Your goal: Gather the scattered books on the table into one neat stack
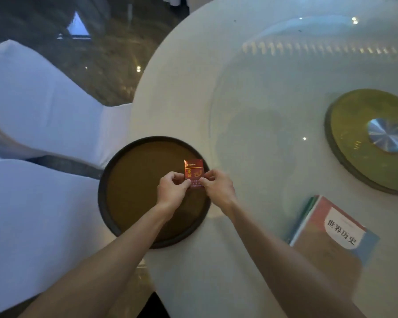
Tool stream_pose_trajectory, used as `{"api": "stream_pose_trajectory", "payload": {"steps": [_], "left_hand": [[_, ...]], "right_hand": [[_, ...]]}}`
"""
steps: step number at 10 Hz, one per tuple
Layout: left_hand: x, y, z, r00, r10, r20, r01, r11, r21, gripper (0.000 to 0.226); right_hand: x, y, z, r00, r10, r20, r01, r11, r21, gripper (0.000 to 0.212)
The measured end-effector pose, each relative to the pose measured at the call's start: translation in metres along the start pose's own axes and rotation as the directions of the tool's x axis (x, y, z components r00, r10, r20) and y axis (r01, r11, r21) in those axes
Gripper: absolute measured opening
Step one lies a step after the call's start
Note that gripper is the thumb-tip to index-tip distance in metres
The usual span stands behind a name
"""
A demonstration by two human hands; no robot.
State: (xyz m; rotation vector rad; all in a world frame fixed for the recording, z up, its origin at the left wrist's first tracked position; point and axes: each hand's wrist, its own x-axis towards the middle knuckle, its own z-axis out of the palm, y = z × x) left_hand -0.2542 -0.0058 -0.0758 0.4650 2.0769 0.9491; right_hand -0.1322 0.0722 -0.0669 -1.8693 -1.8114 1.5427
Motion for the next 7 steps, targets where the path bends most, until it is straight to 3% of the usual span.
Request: {"api": "stream_pose_trajectory", "payload": {"steps": [3,7], "left_hand": [[0.006,-0.054,-0.047,0.99,-0.132,-0.045,0.134,0.991,0.031,0.021],[0.005,-0.059,-0.05,0.992,-0.13,0.002,0.127,0.973,0.194,0.027]], "right_hand": [[-0.005,-0.005,0.071,0.993,0.008,0.117,0.018,0.975,-0.223,0.024],[-0.01,0.005,0.074,0.976,0.095,0.195,-0.061,0.983,-0.173,0.032]]}}
